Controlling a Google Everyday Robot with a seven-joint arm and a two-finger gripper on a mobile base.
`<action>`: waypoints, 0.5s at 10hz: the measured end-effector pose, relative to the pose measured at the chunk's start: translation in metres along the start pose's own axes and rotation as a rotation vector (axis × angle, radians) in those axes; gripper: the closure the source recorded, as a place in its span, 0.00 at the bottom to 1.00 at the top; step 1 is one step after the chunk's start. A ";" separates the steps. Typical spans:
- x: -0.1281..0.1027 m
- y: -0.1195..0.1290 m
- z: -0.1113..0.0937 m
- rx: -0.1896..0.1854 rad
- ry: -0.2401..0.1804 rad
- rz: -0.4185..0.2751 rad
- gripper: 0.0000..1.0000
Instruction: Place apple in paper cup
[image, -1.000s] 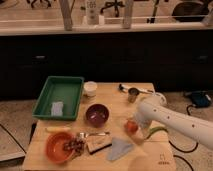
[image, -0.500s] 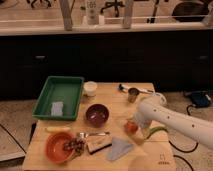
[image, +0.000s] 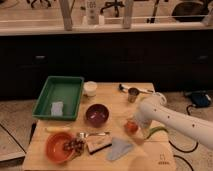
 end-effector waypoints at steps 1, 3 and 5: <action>0.000 0.000 0.000 0.001 -0.001 -0.002 0.20; 0.000 0.000 0.000 -0.002 -0.009 -0.007 0.20; 0.000 0.000 0.000 -0.005 -0.013 -0.010 0.20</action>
